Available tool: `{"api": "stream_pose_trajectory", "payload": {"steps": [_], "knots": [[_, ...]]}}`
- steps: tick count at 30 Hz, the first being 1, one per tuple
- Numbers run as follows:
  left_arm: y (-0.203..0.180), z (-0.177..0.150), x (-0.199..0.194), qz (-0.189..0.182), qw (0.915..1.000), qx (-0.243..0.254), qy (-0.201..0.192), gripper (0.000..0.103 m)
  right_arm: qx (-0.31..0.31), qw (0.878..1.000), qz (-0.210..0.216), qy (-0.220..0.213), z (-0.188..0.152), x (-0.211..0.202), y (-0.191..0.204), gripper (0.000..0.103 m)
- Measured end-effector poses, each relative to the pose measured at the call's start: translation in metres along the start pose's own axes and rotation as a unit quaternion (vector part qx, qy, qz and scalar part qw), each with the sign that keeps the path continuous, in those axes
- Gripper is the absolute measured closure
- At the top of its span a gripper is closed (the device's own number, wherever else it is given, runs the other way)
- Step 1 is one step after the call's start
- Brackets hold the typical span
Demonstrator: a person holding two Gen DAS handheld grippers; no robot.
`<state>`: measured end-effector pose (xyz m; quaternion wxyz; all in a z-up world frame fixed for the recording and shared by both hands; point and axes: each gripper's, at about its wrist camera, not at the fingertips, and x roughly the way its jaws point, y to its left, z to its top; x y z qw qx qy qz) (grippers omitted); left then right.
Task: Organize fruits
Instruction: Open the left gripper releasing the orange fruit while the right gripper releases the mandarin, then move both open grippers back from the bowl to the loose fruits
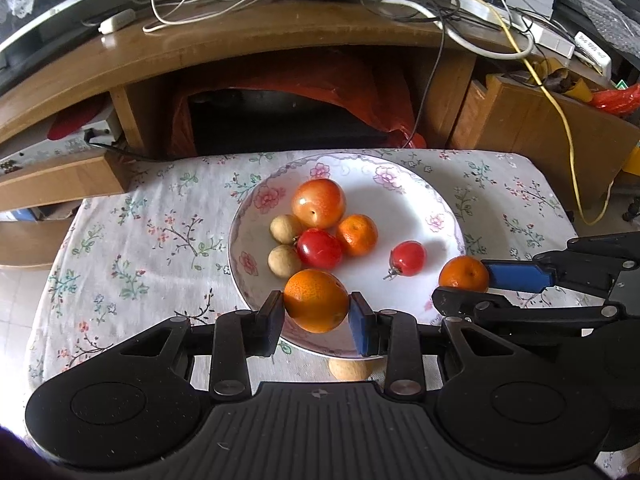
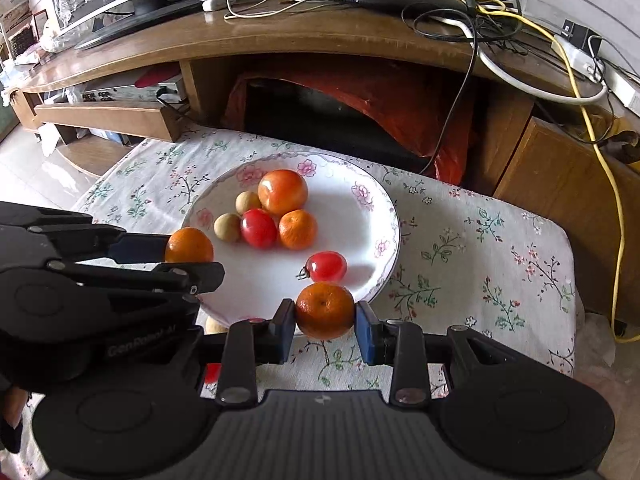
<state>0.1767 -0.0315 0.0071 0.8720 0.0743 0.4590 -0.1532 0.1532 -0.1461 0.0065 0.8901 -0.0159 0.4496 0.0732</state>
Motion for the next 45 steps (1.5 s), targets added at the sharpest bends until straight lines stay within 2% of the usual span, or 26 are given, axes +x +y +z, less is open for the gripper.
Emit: {"api": "stream_pose_trajectory", "payload": {"steps": [18, 45], "knots": [[0.008, 0.004, 0.021, 0.013, 0.9997, -0.015, 0.015, 0.062, -0.001, 1.000, 0.002, 0.002, 0.011, 0.027, -0.002, 0.069], [0.007, 0.007, 0.010, 0.020, 0.9996, -0.018, -0.001, 0.059, 0.005, 1.000, -0.001, -0.016, 0.010, 0.020, -0.003, 0.069]]}}
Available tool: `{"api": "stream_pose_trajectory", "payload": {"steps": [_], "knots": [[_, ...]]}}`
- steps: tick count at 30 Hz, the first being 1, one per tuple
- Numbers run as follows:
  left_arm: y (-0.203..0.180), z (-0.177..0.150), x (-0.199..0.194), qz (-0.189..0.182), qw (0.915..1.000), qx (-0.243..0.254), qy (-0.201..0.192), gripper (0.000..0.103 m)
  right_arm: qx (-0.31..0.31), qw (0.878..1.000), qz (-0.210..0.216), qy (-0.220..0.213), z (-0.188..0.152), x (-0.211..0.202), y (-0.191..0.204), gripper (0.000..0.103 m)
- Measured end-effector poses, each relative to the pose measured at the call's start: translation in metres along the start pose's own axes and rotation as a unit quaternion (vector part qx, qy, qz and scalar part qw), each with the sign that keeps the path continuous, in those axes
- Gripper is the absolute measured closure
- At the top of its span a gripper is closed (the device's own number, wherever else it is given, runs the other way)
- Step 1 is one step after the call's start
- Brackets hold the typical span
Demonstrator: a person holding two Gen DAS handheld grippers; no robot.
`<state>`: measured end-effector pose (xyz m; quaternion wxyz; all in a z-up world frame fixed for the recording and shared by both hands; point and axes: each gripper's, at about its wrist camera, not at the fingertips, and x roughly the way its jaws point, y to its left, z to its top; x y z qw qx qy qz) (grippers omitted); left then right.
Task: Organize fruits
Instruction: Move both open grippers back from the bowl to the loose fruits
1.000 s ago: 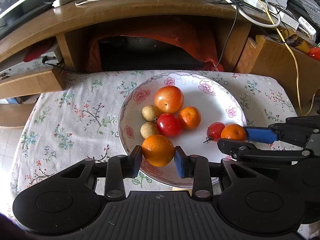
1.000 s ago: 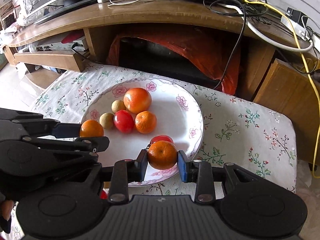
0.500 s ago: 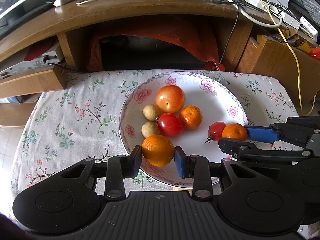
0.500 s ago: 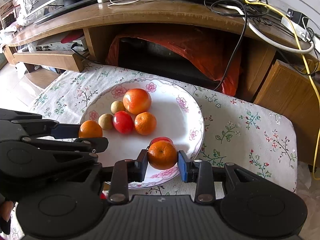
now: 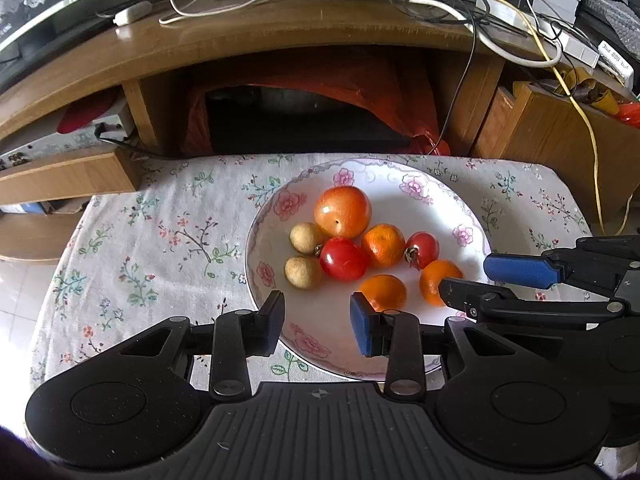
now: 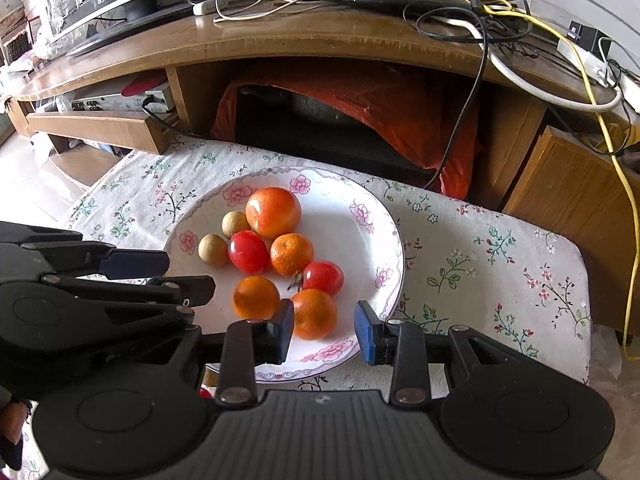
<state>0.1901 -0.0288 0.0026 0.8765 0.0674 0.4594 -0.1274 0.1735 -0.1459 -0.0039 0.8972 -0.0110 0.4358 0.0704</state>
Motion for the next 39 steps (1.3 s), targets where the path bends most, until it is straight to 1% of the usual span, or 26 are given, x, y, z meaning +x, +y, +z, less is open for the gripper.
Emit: {"api": "stream_pose_trajectory", "payload": {"steps": [8, 16, 28, 39], "knots": [[-0.001, -0.001, -0.005, 0.001, 1.0000, 0.002, -0.004, 0.060, 0.003, 1.000, -0.004, -0.005, -0.001, -0.005, 0.001, 0.069], [-0.003, -0.009, -0.015, 0.001, 1.0000, 0.007, -0.006, 0.060, 0.001, 1.000, -0.009, -0.006, -0.007, -0.013, 0.007, 0.069], [-0.012, -0.031, -0.029, -0.010, 0.9998, 0.015, 0.000, 0.060, -0.008, 1.000, -0.017, 0.004, -0.027, -0.032, 0.013, 0.069], [-0.019, -0.046, -0.033, -0.014, 0.9997, 0.019, 0.010, 0.060, 0.000, 1.000, -0.019, 0.021, -0.046, -0.041, 0.013, 0.069]]}}
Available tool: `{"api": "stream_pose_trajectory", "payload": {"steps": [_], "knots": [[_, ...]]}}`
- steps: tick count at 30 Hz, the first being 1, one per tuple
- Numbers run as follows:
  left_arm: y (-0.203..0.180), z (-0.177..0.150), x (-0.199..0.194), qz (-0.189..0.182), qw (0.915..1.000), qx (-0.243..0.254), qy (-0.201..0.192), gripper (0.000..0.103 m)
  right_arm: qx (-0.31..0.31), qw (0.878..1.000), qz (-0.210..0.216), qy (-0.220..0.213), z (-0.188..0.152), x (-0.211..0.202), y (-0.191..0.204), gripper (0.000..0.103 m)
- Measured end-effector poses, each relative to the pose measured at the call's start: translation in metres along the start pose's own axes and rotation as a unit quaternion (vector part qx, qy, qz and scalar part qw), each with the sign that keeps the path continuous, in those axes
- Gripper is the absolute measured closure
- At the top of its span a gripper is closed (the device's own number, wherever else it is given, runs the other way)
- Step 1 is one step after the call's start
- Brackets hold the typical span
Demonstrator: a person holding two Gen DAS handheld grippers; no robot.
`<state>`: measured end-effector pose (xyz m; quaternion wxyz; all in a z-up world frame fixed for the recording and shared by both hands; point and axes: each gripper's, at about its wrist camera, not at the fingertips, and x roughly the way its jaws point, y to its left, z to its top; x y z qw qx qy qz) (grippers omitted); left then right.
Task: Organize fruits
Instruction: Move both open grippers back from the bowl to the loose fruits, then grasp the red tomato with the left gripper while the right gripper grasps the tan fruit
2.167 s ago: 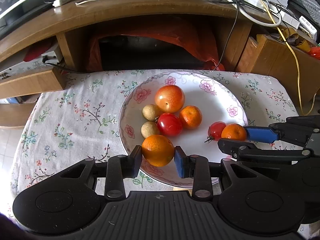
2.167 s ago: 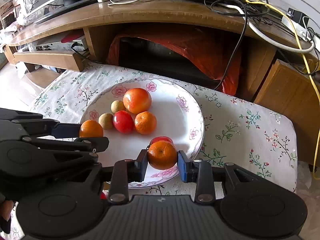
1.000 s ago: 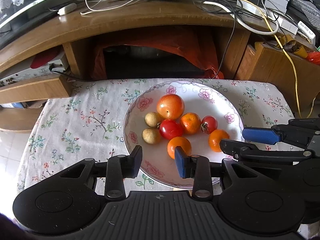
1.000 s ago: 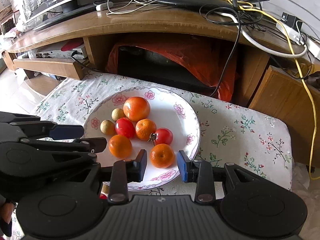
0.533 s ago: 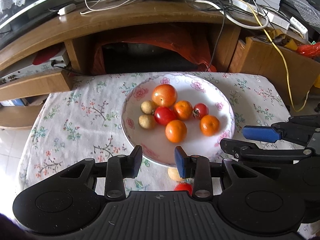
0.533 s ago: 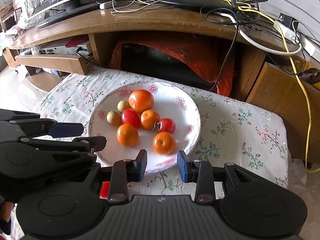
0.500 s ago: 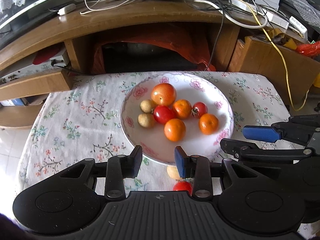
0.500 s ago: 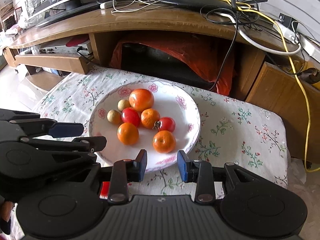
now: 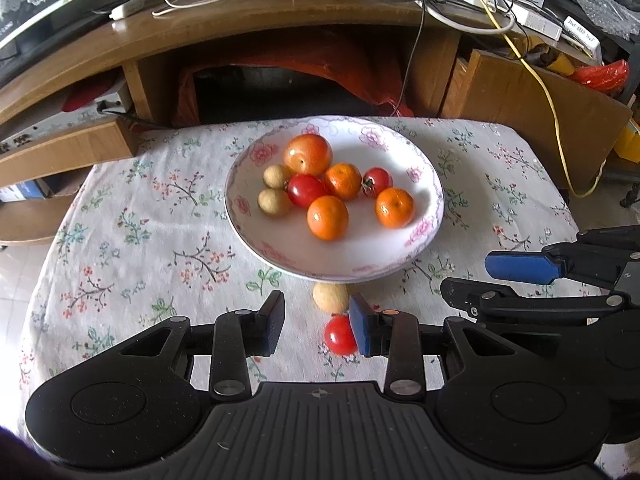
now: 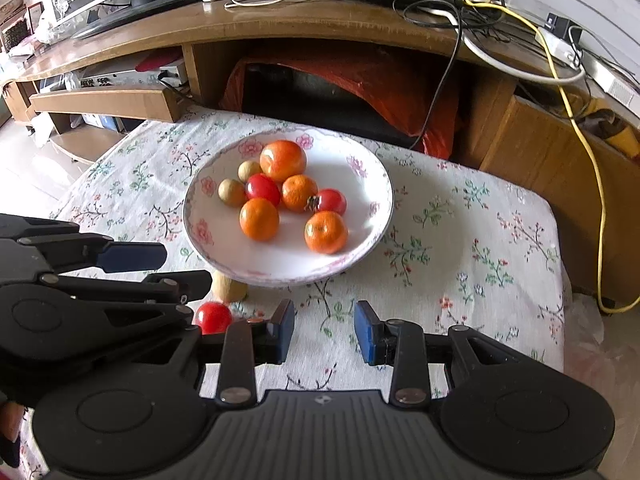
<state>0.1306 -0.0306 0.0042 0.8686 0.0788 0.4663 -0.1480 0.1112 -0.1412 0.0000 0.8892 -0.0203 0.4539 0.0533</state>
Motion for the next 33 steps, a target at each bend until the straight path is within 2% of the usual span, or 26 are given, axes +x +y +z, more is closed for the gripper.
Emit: {"api": "stream_pose_trajectory", "payload": {"steps": [8, 15, 21, 29, 33], "knots": [[-0.005, -0.007, 0.004, -0.004, 0.9999, 0.006, 0.009, 0.058, 0.001, 1.000, -0.001, 0.015, -0.009, 0.001, -0.002, 0.069], [-0.005, -0.011, 0.011, -0.016, 0.9997, 0.004, 0.019, 0.047, 0.001, 1.000, -0.002, 0.029, -0.014, 0.005, -0.007, 0.068], [-0.010, -0.014, 0.026, -0.026, 0.9989, 0.004, 0.038, 0.047, 0.015, 0.999, -0.009, 0.036, -0.018, 0.008, -0.019, 0.068], [-0.010, -0.012, 0.039, -0.025, 0.9993, -0.008, 0.027, 0.055, 0.031, 0.999, -0.001, 0.036, -0.018, 0.009, -0.029, 0.068], [-0.008, -0.015, 0.035, -0.023, 0.9994, -0.003, 0.027, 0.064, 0.039, 0.999, 0.012, 0.031, -0.014, 0.010, -0.027, 0.067]]}}
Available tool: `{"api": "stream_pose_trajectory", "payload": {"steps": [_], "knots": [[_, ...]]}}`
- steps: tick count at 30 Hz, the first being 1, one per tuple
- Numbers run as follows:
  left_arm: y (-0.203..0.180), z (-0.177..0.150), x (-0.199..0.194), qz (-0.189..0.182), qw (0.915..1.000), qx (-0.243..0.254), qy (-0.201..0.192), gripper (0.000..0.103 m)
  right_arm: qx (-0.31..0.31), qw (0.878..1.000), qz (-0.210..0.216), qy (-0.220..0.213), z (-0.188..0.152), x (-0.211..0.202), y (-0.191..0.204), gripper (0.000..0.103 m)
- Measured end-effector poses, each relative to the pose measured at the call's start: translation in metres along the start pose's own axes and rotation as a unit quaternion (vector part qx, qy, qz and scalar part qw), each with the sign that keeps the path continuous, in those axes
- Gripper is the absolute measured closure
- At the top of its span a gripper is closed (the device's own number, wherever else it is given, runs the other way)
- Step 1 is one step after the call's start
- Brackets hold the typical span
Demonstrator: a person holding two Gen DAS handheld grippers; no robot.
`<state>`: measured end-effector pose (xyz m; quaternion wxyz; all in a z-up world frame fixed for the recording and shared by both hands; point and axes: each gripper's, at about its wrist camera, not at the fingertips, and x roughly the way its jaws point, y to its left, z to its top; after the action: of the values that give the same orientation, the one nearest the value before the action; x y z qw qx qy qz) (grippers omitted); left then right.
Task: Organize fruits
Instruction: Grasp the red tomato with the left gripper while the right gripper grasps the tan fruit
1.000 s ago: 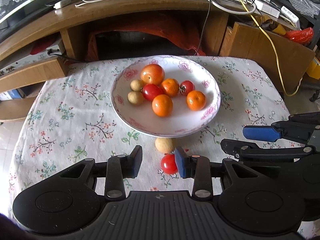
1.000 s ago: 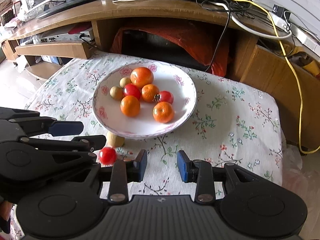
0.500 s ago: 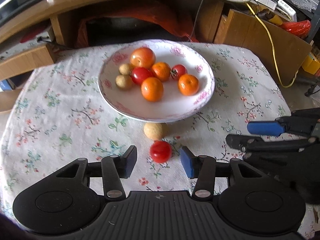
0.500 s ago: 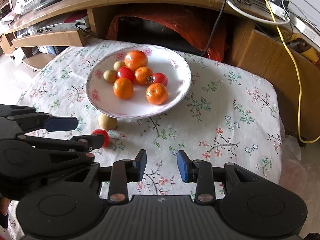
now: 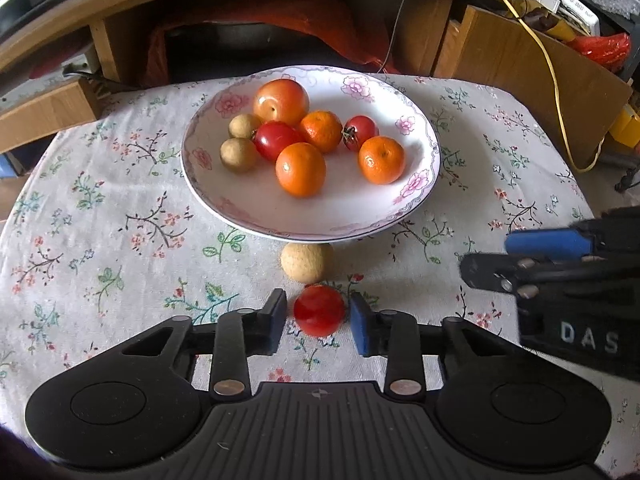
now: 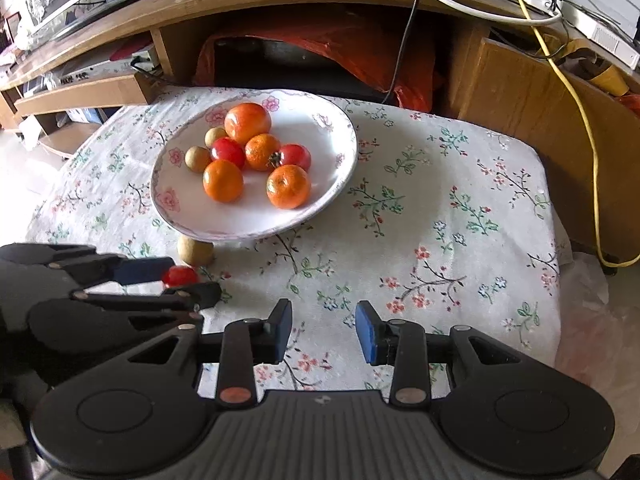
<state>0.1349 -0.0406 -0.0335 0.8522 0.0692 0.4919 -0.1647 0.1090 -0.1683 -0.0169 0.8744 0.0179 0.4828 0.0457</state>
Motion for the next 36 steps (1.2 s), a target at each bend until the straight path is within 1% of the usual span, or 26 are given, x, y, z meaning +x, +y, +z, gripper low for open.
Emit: {"api": "stream_pose_trajectory", "payload": {"steps": [4, 10, 13, 17, 23, 28, 32, 33, 35, 36], "knots": [[0.006, -0.003, -0.004, -0.001, 1.0000, -0.002, 0.004, 0.069, 0.004, 1.000, 0.016, -0.012, 0.006, 0.000, 0.009, 0.067], [0.013, -0.011, -0.011, -0.002, 1.0000, 0.005, 0.008, 0.069, 0.007, 0.999, 0.038, -0.019, 0.015, 0.008, 0.023, 0.067], [0.018, -0.013, -0.012, -0.005, 0.9999, 0.004, 0.009, 0.069, 0.011, 0.998, 0.063, -0.012, 0.019, 0.016, 0.031, 0.067], [0.021, -0.015, -0.014, -0.011, 0.9999, 0.004, 0.008, 0.069, 0.002, 0.997, 0.077, -0.011, 0.023, 0.026, 0.044, 0.067], [0.027, -0.018, -0.015, -0.020, 0.9998, 0.000, 0.009, 0.068, -0.006, 0.997, 0.073, -0.009, 0.024, 0.039, 0.058, 0.067], [0.028, -0.019, -0.015, -0.023, 0.9997, 0.001, 0.007, 0.068, 0.011, 0.996, 0.093, -0.008, 0.025, 0.047, 0.062, 0.067], [0.027, -0.018, -0.015, -0.021, 0.9997, 0.003, 0.006, 0.068, 0.005, 0.996, 0.084, -0.010, 0.025, 0.053, 0.069, 0.067], [0.027, -0.019, -0.015, -0.021, 0.9998, 0.004, 0.006, 0.068, 0.006, 0.996, 0.083, -0.007, 0.025, 0.055, 0.069, 0.067], [0.027, -0.019, -0.015, -0.021, 0.9998, 0.004, 0.006, 0.068, 0.003, 0.997, 0.078, -0.010, 0.025, 0.055, 0.070, 0.073], [0.027, -0.019, -0.016, -0.021, 0.9998, 0.003, 0.006, 0.068, 0.004, 0.997, 0.079, -0.009, 0.025, 0.055, 0.069, 0.073]]}}
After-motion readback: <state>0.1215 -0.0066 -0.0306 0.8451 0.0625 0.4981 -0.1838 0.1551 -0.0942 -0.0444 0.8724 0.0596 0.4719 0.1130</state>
